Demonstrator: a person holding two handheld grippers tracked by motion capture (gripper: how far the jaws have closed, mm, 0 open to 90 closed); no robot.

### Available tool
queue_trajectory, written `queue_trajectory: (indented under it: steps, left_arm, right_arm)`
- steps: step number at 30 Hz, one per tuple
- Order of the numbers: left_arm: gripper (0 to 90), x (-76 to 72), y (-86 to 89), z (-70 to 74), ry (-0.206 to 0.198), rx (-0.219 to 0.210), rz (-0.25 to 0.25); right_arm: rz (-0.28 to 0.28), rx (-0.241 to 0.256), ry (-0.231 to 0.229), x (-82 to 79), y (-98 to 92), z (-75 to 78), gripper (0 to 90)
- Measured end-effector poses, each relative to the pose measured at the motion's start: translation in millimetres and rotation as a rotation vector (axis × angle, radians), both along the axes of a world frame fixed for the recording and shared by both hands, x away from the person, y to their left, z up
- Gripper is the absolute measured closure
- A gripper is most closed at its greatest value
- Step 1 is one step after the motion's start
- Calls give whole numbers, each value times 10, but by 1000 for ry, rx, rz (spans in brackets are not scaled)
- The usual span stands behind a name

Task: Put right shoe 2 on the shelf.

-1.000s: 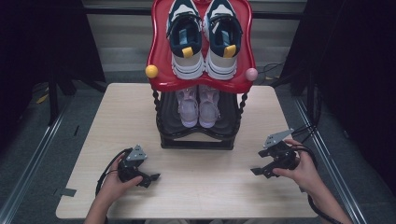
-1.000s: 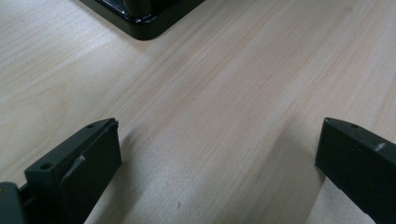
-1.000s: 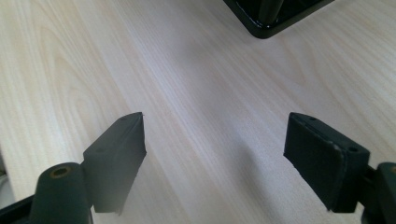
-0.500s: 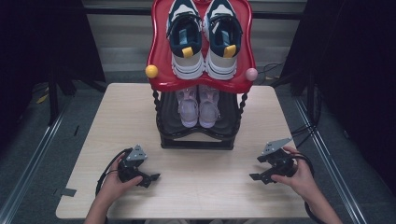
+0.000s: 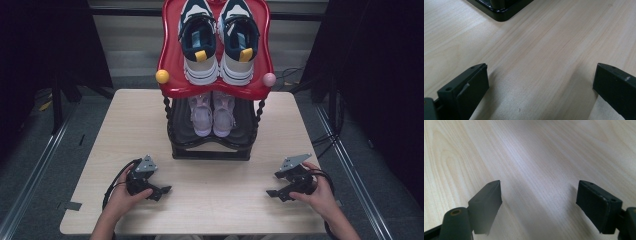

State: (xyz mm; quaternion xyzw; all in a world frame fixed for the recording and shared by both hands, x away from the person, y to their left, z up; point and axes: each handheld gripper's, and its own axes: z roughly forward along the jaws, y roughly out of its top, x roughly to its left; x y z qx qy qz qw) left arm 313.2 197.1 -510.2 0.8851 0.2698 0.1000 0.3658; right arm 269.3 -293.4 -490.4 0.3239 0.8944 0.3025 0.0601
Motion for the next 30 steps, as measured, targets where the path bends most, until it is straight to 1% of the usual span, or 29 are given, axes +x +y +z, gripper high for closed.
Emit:
queue_trajectory:
  steps: [2, 6, 7, 9, 10, 11, 12, 16, 18, 21, 25, 30]
  left_arm:
    - [0, 0, 0, 0, 0, 0, 0]
    - [0, 0, 0, 0, 0, 1, -1]
    - [0, 0, 0, 1, 0, 2, -1]
    - [0, 0, 1, 1, 0, 2, -1]
    - [0, 0, 0, 0, 0, 2, -1]
    - [0, 0, 0, 1, 0, 2, -1]
    - [0, 0, 0, 0, 0, 2, -1]
    - [0, -3, 0, 2, -1, 4, 2]
    - [0, -3, 0, 2, -1, 4, 2]
    - [0, -3, 0, 2, -1, 4, 2]
    - [0, -3, 0, 0, -1, 2, 1]
    - [0, -3, 0, 2, -1, 4, 2]
  right_arm:
    - [1, 13, -3, -8, -1, -27, 186]
    - [4, 8, -10, -19, -4, -31, 179]
    - [8, 12, -18, -19, -4, -40, 175]
    - [-3, 13, -22, -35, -1, -46, 160]
    - [6, 21, -34, -35, -4, -59, 154]
    - [-4, 16, -38, -49, -2, -62, 152]
    - [3, 28, -46, -52, -6, -73, 151]
    - [7, 39, -74, -82, -22, -100, 141]
    - [2, 39, -100, -99, -23, -118, 136]
    - [-1, 50, -115, -112, -24, -138, 127]
    - [-3, 79, -136, -130, -48, -166, 126]
    - [-5, 103, -155, -150, -69, -193, 126]
